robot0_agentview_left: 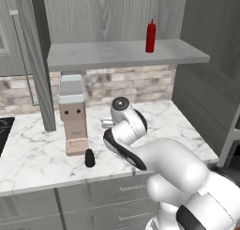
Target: There are various items on the counter. Only move the condiments/shakers into the cabinet.
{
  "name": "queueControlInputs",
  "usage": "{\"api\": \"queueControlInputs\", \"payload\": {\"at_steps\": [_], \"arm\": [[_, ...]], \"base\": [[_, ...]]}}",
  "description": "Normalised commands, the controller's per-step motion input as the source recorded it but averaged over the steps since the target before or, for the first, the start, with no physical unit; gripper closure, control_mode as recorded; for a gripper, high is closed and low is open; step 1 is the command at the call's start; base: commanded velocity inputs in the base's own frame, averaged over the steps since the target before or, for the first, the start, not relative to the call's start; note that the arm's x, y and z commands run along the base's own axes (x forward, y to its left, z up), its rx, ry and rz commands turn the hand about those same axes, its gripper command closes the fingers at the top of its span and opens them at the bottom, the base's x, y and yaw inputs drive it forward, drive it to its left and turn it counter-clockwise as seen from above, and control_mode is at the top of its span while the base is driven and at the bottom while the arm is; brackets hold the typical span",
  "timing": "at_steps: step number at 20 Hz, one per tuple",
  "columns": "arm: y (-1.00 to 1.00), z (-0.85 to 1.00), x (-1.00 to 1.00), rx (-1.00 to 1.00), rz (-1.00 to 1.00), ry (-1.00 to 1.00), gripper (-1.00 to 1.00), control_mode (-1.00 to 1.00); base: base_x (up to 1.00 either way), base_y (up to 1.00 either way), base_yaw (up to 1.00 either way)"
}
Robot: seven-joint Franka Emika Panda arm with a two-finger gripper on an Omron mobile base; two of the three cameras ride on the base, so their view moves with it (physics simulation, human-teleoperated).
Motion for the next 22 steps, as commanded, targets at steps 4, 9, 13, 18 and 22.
{"api": "queueControlInputs", "payload": {"at_steps": [4, 9, 13, 18, 22], "arm": [[0.00, -0.11, 0.16, -0.01, 0.00, 0.00, -1.00, -1.00], [0.00, -0.17, 0.19, -0.03, 0.00, 0.00, -1.00, -1.00], [0.00, -0.06, 0.20, 0.00, 0.00, 0.00, -1.00, -1.00], [0.00, 0.00, 0.14, -0.02, 0.00, 0.00, -1.00, -1.00], [0.00, -0.05, 0.14, -0.04, 0.00, 0.02, -1.00, -1.00]], "base": [[0.00, 0.00, 0.00], [0.00, 0.00, 0.00], [0.00, 0.00, 0.00], [0.00, 0.00, 0.00], [0.00, 0.00, 0.00]]}}
